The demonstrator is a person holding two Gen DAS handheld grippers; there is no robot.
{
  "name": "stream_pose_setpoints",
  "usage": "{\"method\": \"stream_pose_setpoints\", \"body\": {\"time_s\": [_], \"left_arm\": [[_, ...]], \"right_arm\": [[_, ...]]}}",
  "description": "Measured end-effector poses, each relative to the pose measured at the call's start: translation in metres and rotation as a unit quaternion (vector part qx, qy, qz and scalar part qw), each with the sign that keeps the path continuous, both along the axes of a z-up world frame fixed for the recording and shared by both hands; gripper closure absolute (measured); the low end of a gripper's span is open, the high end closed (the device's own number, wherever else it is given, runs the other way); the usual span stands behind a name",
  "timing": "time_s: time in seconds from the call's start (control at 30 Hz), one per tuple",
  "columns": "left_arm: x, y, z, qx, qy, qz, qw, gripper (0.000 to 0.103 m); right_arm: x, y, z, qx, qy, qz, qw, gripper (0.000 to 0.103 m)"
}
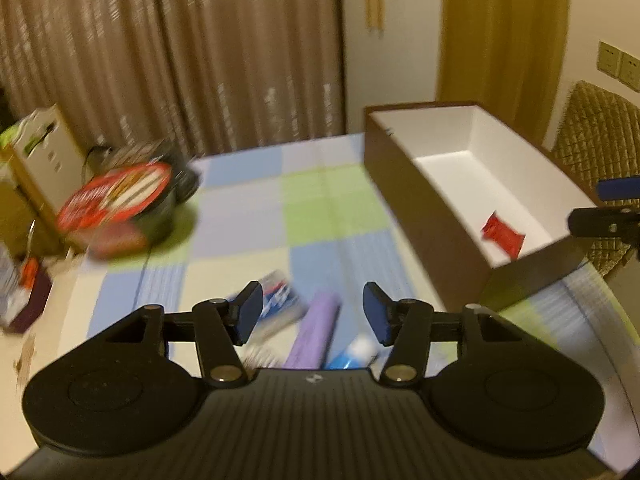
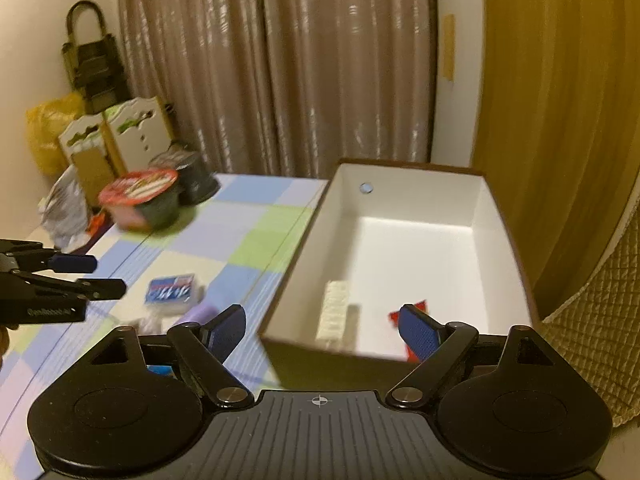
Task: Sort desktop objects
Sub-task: 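Withdraw both grippers from the box back toward the table items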
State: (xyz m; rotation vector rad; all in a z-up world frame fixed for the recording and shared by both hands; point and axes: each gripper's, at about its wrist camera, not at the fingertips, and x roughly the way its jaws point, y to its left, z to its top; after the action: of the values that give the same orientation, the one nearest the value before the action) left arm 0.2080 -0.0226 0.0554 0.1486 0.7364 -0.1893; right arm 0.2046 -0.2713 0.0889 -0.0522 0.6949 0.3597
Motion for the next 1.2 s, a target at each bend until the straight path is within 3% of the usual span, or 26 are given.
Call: {"method": "stream_pose_setpoints", "body": {"time_s": [0.3,0.47,0.6,0.77,0.87,1.03,1.13,1.2], "left_arm": [[-0.062,0.048,-0.022,-0.002,0.032,0.032,0.999,0.044],[-0.088,0.051,-0.035,-0.013,0.047,0.023,0.9985,0.041],[-0.105,0.049,-0.038,-0.023,0.052,0.009,0.9983,0.04],[-0.122,0.047,-0.039,-0.037,0.054,-0.004,0.9978,0.04],[-0.128,0.044,-0.043,-0.039,0.055,-0.002,0.9977,0.038],[-0.139,0.038,-0.049,-0.049,0.064,0.025,0.9964,0.038],[-0.144,0.029,-0.054,-0.05,0.069,0.044,0.9954,0.036],[-0.148,0.019,-0.058,-0.05,0.07,0.067,0.9941,0.03]], "right_arm": [[-0.037,0.028,-0.018,-0.026,0.023,0.027,0.999,0.017],[-0.056,0.039,-0.027,-0.042,0.033,0.037,0.998,0.017],[-0.072,0.051,-0.037,-0.067,0.039,0.081,0.994,0.017],[-0.09,0.068,-0.051,-0.113,0.038,0.166,0.979,0.017],[-0.092,0.07,-0.06,-0.129,0.046,0.188,0.973,0.017],[-0.087,0.07,-0.07,-0.144,0.059,0.237,0.959,0.017],[-0.084,0.067,-0.077,-0.16,0.061,0.279,0.945,0.017],[-0.081,0.063,-0.082,-0.174,0.059,0.309,0.933,0.017]]}}
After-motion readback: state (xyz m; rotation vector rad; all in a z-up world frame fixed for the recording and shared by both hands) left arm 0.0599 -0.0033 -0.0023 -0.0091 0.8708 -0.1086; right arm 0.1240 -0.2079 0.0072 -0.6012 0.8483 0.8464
